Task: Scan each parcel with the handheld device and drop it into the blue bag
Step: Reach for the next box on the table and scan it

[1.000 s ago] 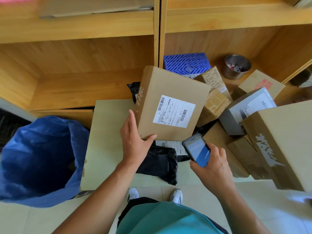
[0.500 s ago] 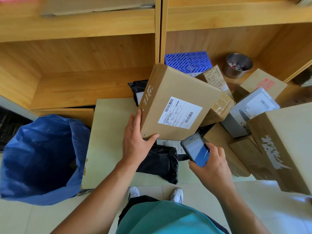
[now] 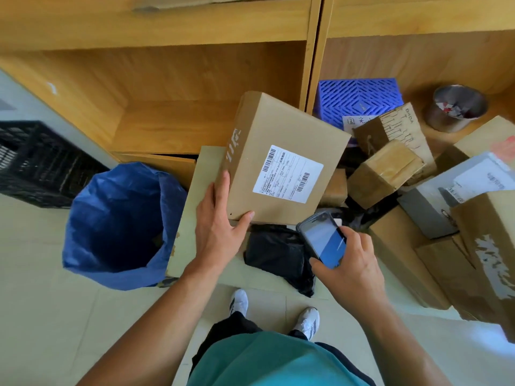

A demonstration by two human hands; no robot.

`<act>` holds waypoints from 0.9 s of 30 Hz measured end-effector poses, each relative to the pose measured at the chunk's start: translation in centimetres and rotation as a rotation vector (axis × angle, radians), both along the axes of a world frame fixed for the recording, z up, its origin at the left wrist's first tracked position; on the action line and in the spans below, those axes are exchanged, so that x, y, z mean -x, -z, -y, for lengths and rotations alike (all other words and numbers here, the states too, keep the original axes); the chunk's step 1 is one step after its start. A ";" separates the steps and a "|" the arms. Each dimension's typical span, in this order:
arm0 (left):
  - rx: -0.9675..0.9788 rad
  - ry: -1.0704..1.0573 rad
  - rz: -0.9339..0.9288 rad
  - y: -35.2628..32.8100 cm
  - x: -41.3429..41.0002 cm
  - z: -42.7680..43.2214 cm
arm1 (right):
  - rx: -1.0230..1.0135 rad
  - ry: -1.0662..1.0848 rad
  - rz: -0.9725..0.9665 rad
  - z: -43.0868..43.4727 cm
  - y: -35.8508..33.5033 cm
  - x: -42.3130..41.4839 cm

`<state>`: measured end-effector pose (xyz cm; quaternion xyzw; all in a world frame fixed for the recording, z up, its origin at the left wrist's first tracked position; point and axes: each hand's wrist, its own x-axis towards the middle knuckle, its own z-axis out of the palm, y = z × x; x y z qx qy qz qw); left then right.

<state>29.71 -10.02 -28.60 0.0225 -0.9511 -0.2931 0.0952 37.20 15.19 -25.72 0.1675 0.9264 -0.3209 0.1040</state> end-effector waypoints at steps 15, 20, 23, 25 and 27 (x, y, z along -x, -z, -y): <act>0.245 -0.257 -0.009 0.6 -6.2 27.0 | -0.163 -0.443 -0.134 26.3 -2.0 3.6; 0.308 -0.244 0.011 0.0 -6.2 36.8 | -0.166 -0.506 -0.166 36.0 -2.0 3.6; 0.354 -0.262 0.019 -0.3 -6.5 41.3 | -0.175 -0.522 -0.127 39.8 -1.6 3.8; 0.359 -0.278 0.028 0.0 -6.9 43.3 | -0.167 -0.519 -0.106 41.3 -1.2 3.8; 0.354 -0.291 0.047 0.7 -7.0 44.9 | -0.157 -0.518 -0.089 42.4 -0.8 4.0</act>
